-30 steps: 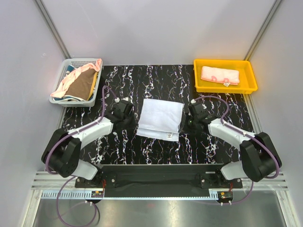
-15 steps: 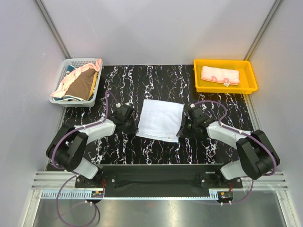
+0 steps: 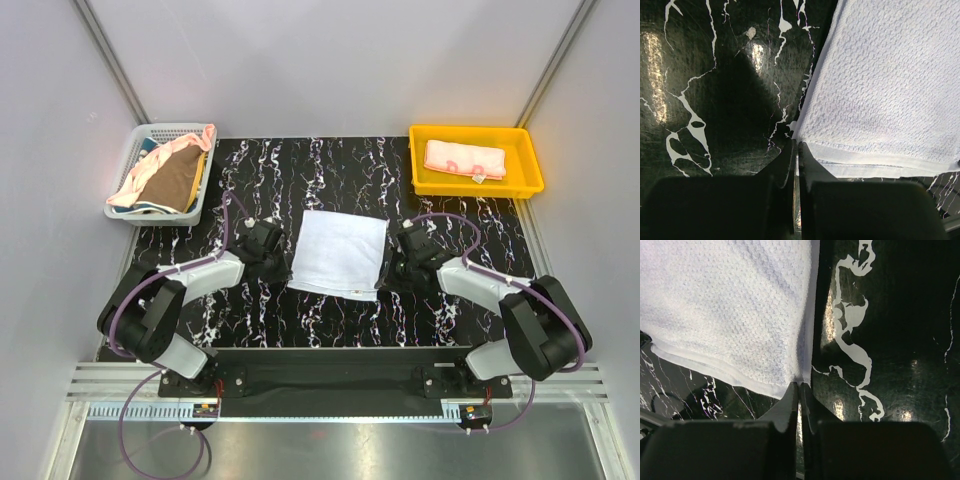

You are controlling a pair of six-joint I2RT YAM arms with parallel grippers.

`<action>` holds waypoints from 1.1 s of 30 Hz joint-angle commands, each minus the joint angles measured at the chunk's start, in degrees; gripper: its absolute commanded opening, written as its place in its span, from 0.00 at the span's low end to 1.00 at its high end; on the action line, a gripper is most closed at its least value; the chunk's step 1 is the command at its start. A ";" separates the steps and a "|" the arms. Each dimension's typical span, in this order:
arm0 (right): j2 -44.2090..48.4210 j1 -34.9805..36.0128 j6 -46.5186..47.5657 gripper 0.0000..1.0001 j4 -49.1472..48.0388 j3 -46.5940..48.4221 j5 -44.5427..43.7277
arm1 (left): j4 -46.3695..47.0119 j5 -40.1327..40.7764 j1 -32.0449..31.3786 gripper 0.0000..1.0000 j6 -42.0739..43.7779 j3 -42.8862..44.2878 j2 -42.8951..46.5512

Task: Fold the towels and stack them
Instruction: Fold the towel

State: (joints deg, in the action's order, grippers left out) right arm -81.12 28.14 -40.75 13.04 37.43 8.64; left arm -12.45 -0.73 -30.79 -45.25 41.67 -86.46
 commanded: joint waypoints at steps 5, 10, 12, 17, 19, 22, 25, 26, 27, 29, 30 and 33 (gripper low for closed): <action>7.37 0.60 1.29 0.01 5.84 5.02 -1.79 | -2.84 0.56 1.07 0.00 1.57 5.00 4.97; 11.15 0.69 1.64 0.00 9.02 7.30 -1.70 | -4.69 0.29 2.92 0.00 2.28 6.05 7.44; 11.77 0.86 1.29 0.00 9.55 7.31 -1.44 | -4.87 0.12 3.10 0.00 2.36 5.88 8.32; 11.25 2.27 -0.46 0.00 6.92 4.50 -0.21 | -3.82 -0.58 3.19 0.00 1.93 4.56 7.53; 10.02 3.14 -1.08 0.00 5.60 2.57 0.05 | -2.59 -1.20 3.10 0.00 1.66 3.25 6.83; 8.09 3.59 -2.31 0.00 1.39 -0.33 1.11 | -1.00 -1.73 3.10 0.00 1.05 1.75 5.43; 5.54 3.76 -2.93 0.00 -1.16 -2.61 1.29 | 0.75 -2.60 3.10 0.00 0.78 0.52 3.93; 4.93 3.85 -3.02 0.00 -1.69 -3.15 1.29 | 1.28 -3.04 2.93 0.00 0.78 0.08 3.40; 4.05 3.76 -3.10 0.01 -2.13 -3.50 1.29 | 1.81 -3.13 2.92 0.00 0.78 -0.18 2.88; 3.43 3.85 -3.37 0.05 -3.37 -4.64 1.64 | 2.51 -3.13 2.75 0.00 0.87 -1.06 1.65; 3.60 3.76 -3.37 0.06 -3.63 -4.99 1.73 | 2.78 -3.22 2.75 0.01 0.78 -1.33 1.38; 5.26 3.76 -3.28 0.20 -3.11 -5.26 1.55 | 2.69 -3.14 2.75 0.06 0.96 -1.68 0.94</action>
State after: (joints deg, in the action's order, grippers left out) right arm -77.73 31.40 -43.81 12.01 32.29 10.04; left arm -12.86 -3.68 -28.14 -44.23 40.25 -85.34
